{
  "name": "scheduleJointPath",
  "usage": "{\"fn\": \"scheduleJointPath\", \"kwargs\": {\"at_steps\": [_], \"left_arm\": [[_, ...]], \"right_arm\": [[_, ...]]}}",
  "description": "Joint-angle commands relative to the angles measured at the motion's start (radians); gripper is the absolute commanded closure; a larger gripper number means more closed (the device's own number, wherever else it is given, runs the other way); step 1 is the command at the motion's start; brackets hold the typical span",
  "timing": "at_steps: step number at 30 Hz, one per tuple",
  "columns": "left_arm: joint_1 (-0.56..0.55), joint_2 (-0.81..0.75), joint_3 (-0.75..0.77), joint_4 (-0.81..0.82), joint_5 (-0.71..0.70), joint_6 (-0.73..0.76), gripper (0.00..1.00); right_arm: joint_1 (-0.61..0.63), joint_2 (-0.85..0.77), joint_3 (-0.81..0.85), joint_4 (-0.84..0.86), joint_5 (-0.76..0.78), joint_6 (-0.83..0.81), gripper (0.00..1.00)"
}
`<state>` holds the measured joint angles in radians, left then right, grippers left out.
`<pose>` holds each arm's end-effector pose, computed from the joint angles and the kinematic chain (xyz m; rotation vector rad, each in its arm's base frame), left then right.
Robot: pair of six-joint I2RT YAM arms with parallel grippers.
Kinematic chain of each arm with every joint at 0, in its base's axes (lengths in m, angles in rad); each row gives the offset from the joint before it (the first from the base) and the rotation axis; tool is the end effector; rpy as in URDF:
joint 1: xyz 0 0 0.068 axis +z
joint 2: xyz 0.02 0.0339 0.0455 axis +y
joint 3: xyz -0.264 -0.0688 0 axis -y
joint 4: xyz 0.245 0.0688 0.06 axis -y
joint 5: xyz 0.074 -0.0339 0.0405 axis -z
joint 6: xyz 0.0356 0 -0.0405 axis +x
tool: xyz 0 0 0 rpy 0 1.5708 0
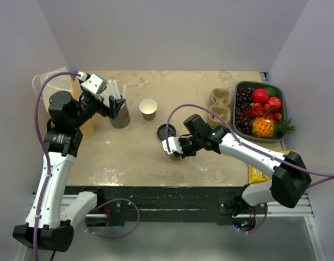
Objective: Pack the takeout coffee
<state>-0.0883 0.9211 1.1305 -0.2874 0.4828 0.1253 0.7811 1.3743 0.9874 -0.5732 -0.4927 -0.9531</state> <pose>0.1905 -0.0335 0.4251 0.5366 1.5632 -0.3691 0.1859 0.2080 0.2492 -1.9876 1.4328 0.5458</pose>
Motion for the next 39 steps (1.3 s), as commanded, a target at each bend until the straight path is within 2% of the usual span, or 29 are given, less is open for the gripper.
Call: {"fn": "scheduleJointPath", "kwargs": {"at_steps": [1,6,8,12,14,19,22,23,28,33,39], "left_arm": [[-0.005,-0.011,0.006,0.014,-0.01,0.017,0.1],[-0.005,-0.008,-0.003,0.036,-0.012,0.01,0.1],[-0.005,-0.008,0.003,0.036,-0.006,0.005,0.1],[-0.005,-0.013,0.021,0.024,0.01,-0.007,0.09],[-0.007,-0.011,0.028,0.021,0.022,-0.01,0.09],[-0.008,0.016,0.014,0.042,0.049,-0.065,0.09],[-0.016,0.062,0.009,0.048,0.063,-0.09,0.1],[-0.018,0.088,0.012,0.044,0.063,-0.089,0.1],[-0.021,0.15,0.023,0.019,0.068,-0.062,0.11],[-0.036,0.182,0.011,0.065,0.033,-0.088,0.12],[-0.036,0.211,0.005,0.057,0.028,-0.078,0.14]], "right_arm": [[0.01,0.009,-0.01,0.067,-0.009,0.024,0.78],[0.01,0.028,0.017,0.049,-0.027,0.027,0.74],[0.01,0.023,0.049,-0.014,-0.038,0.028,0.71],[0.01,-0.014,0.213,-0.171,-0.086,0.033,0.6],[0.007,-0.023,0.267,-0.172,-0.058,0.094,0.59],[-0.052,0.064,0.364,-0.084,0.048,0.137,0.66],[-0.111,0.13,0.366,0.094,0.114,0.282,0.67],[-0.127,0.196,0.375,0.143,0.127,0.35,0.68],[-0.187,0.39,0.485,0.223,0.155,0.461,0.72],[-0.195,0.505,0.55,0.219,0.163,0.551,0.74],[-0.195,0.545,0.551,0.223,0.187,0.614,0.77]]}}
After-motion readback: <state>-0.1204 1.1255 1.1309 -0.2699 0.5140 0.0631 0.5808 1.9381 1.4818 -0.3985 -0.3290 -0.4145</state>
